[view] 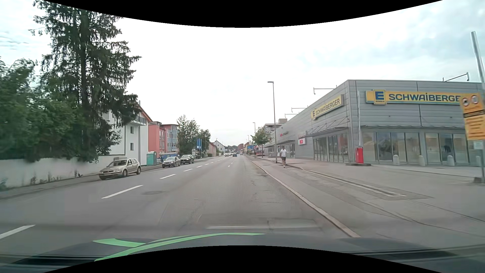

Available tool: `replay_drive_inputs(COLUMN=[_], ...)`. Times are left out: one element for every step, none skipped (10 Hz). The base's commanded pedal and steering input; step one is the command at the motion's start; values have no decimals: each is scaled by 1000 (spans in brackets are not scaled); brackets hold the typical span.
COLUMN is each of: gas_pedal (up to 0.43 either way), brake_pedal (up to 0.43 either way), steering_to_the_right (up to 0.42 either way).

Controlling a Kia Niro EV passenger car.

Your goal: Follow the waypoints while adhering to traffic rules and regulations

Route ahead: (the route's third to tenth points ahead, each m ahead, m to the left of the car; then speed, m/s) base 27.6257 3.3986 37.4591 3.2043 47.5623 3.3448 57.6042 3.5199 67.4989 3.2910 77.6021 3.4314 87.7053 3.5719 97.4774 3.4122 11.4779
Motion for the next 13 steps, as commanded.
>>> replay_drive_inputs(gas_pedal=[59, 59, 59, 59, 59, 67, 67, 67, 67, 67, 67, 79, 79], brake_pedal=[0, 0, 0, 0, 0, 0, 0, 0, 0, 0, 0, 0, 0], steering_to_the_right=[1, 1, 1, 1, 0, 0, 0, 0, 0, 0, 0, 0, -1])
